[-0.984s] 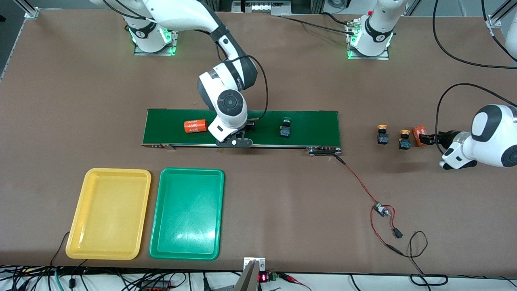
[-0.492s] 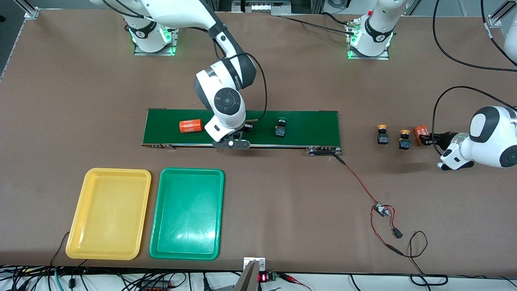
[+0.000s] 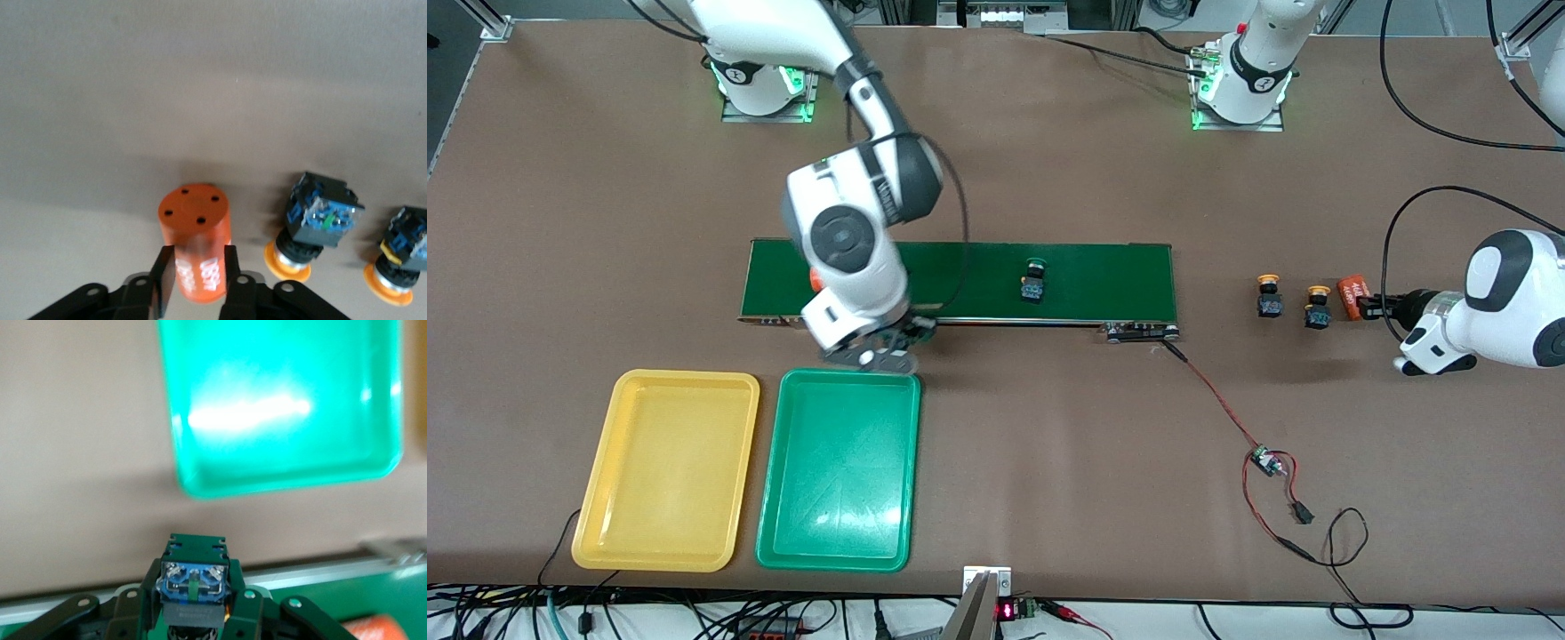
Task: Sort buttons by color to trays
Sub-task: 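Grasp the green-cap button with the right gripper and carry it over the green tray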
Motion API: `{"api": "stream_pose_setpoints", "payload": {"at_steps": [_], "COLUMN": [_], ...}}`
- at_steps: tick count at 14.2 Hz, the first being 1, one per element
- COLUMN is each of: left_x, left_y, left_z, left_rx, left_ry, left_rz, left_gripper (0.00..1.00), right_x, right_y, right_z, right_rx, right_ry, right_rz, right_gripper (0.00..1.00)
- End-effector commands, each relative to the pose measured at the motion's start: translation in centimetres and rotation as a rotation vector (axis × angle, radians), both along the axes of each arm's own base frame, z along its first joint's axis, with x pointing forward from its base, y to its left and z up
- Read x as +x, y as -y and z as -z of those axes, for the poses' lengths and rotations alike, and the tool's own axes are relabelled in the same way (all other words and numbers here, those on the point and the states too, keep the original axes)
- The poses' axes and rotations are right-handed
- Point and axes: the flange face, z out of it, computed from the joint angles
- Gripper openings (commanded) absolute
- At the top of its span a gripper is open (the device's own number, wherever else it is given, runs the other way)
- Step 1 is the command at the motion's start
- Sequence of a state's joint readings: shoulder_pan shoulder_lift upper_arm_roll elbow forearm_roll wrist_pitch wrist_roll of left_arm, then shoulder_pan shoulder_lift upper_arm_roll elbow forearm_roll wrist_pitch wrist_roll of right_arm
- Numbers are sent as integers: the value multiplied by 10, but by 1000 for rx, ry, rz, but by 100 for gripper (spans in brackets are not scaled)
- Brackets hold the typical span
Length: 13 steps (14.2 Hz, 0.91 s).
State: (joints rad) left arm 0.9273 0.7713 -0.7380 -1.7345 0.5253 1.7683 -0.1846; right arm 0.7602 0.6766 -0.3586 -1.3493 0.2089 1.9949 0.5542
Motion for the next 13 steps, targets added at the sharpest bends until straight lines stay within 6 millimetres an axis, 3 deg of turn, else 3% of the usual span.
{"api": "stream_pose_setpoints", "payload": {"at_steps": [1,4,7,9,12,13], "left_x": [-3,-7,-9,-11,-12,-12], "left_y": [-1,-4,-6,-7,-8,-8], "left_z": [18,31,37,47,50,49], "left_rx": [-44,-52,-55,-63,-59,-58], "left_ry": [15,1,-4,-7,-4,-6], "left_rz": [-3,-8,-12,-19,-21,-19], "left_gripper": [42,42,45,60,58,50], "right_x": [47,88,107,110,111,110], "right_y": [40,95,119,121,119,113], "right_z": [-2,19,44,81,120,132], "right_rx": [-3,-21,-34,-47,-58,-53], "right_ry": [42,80,148,144,162,176], "right_rz": [-4,-64,-136,-162,-175,-184], "right_gripper": [0,0,0,0,0,0]}}
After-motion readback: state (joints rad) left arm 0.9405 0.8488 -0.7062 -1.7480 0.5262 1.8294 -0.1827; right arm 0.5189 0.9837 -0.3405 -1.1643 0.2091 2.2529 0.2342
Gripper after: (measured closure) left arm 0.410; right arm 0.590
